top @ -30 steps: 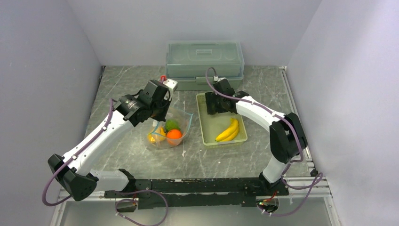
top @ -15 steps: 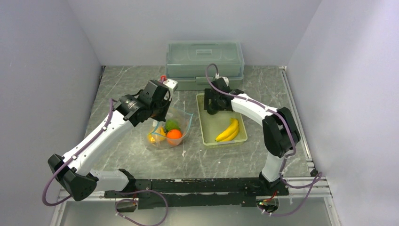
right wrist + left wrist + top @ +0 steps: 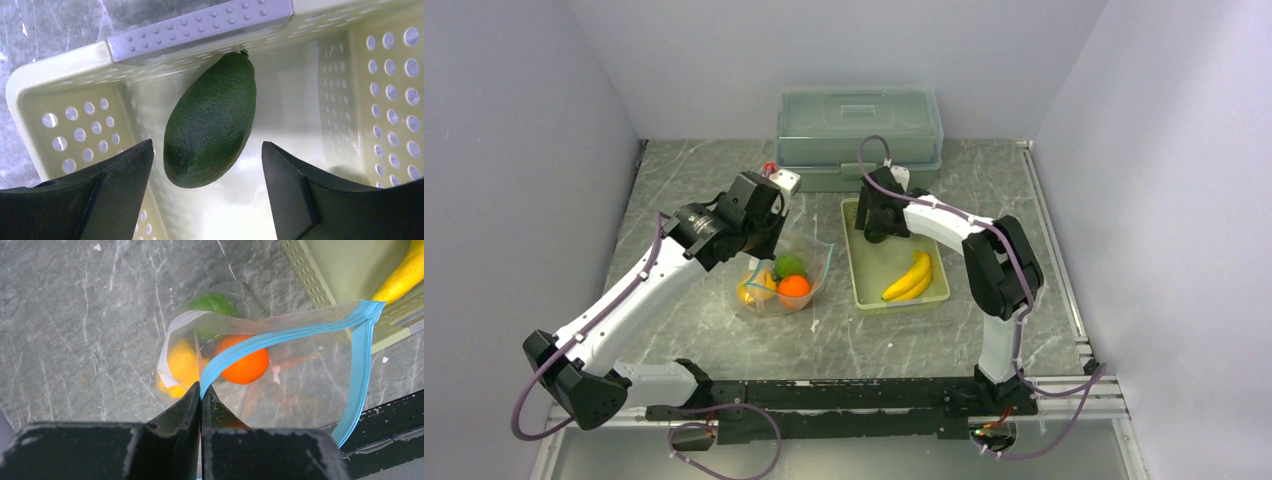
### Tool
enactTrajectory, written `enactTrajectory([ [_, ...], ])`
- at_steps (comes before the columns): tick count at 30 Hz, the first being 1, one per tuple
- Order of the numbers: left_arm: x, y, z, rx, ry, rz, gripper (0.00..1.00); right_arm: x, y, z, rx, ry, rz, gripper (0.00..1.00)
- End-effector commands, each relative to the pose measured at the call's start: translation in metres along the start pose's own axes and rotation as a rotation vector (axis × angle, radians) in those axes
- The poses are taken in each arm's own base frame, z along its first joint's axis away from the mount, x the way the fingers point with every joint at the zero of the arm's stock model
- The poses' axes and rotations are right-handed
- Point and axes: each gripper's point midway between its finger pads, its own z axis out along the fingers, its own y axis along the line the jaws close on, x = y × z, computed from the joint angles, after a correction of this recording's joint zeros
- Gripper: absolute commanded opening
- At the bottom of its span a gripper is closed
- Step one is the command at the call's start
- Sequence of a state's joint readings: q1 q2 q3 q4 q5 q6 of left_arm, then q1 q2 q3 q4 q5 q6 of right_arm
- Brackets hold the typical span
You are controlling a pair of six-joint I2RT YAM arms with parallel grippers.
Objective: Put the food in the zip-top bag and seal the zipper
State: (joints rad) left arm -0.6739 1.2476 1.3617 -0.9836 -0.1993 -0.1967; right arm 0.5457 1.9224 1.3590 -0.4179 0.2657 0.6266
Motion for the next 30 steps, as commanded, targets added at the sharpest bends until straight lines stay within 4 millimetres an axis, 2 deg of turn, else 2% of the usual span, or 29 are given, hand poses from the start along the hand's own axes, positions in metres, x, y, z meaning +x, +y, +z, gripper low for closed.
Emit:
enactTrajectory([
  [1,-0.008,-0.003,-0.007,0.023,-0.049,0.000,0.09,-0.022,0.007,-0.002,0.004,-0.061,0.052,0.81],
  [6,-0.006,-0.002,-0.007,0.020,-0.047,0.000,0.09,-0.020,0.004,-0.002,0.007,-0.061,0.047,0.73],
  [12,-0.007,-0.003,-0.007,0.022,-0.044,-0.006,0.09,-0.016,0.001,-0.009,-0.004,-0.061,0.032,0.58],
  [20,-0.007,-0.004,-0.011,0.027,-0.044,-0.016,0.09,-0.019,-0.007,-0.038,-0.032,-0.098,0.003,0.29],
  [25,-0.005,-0.006,-0.008,0.035,-0.033,-0.024,0.09,-0.021,-0.015,-0.061,-0.059,-0.141,-0.013,0.26],
  [30,-0.005,-0.005,-0.004,0.025,-0.029,-0.025,0.08,-0.021,-0.011,-0.094,-0.128,-0.172,-0.061,0.24],
])
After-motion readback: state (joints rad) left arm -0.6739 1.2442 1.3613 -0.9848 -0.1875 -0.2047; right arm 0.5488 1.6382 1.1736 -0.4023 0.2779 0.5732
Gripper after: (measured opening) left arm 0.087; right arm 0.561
